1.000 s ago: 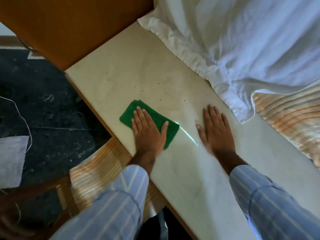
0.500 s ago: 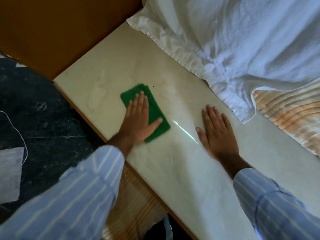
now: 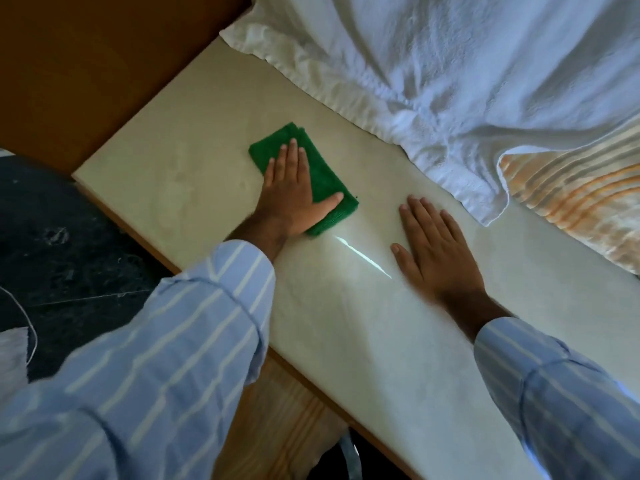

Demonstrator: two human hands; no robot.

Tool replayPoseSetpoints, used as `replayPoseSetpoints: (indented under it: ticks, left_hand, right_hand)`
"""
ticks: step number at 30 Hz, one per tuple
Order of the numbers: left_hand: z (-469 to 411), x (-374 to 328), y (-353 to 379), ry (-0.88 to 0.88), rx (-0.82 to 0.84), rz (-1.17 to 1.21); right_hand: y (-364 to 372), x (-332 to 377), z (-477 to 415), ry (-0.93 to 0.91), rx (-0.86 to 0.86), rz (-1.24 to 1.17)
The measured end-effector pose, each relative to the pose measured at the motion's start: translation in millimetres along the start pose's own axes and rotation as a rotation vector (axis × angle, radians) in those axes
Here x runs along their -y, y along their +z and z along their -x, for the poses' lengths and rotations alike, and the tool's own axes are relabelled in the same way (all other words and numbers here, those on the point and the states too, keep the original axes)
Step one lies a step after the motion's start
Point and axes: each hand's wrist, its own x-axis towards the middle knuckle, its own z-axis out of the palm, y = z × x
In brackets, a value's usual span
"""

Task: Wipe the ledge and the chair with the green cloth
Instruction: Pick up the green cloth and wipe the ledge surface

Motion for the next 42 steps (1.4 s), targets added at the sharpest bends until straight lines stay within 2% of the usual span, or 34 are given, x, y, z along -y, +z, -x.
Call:
replayPoseSetpoints:
  ticks: [2, 6, 8, 13, 17, 22, 24, 26, 29, 33, 35, 37, 39, 42]
  left_hand:
    - [29.5, -7.5, 13.1, 0.06, -0.022, 0.017]
    - [126.2, -11.0, 51.9, 0.293, -0.058, 0.017]
    - [134.0, 3.5, 56.8, 0.336, -0.048, -0.016]
    - [44.6, 19.4, 16.7, 0.1, -0.04, -0.009]
    - [8.3, -0.6, 3.7, 0.073, -0.04, -0.044]
    - [97.8, -9.2, 38.9, 0.426, -0.068, -0.089]
    - [120.1, 4.5, 48.5, 0.479, -0.062, -0.107]
    - [113.0, 25.2, 44.5, 0.398, -0.05, -0.089]
    - [81.7, 51.4, 31.4, 0.16, -0.049, -0.062]
    - [55.5, 33.7, 24.1, -0.008, -0.097, -0.005]
    - [60.6, 6.9, 24.7, 0.114, -0.107, -0.028]
    - [88.9, -9.7, 38.1, 0.372, -0.121, -0.104]
    - [124.9, -9.3, 53.3, 0.551, -0.124, -0.118]
    - [139.8, 0.2, 58.5, 0.625, -0.126, -0.086]
  right_hand:
    - [-1.4, 0.8, 0.5, 0.003, -0.007, -0.003]
    - [-1.4, 0.8, -0.3, -0.003, -0.03, -0.008]
    - [-0.6, 1.0, -0.7, 0.0, -0.039, -0.007]
    - [2.1, -0.2, -0.1, -0.002, -0.038, 0.002]
    - [1.1, -1.3, 0.7, 0.001, -0.011, 0.022]
    - [-0.5, -1.1, 0.6, -0.007, -0.009, 0.024]
    - [-0.8, -0.9, -0.2, -0.004, -0.007, 0.027]
    - [-2.2, -0.3, 0.1, -0.003, -0.001, 0.028]
    - [-2.0, -0.5, -0.6, -0.006, -0.001, 0.027]
    - [-1.3, -0.1, -0.9, 0.002, 0.007, 0.021]
    - [-2.8, -0.2, -0.2, 0.007, 0.016, 0.022]
    - [-3.4, -0.2, 1.3, 0.003, 0.02, 0.028]
    - [-4.0, 0.4, -0.5, 0.002, 0.031, 0.036]
    - [-5.6, 1.4, -0.2, 0.01, 0.04, 0.034]
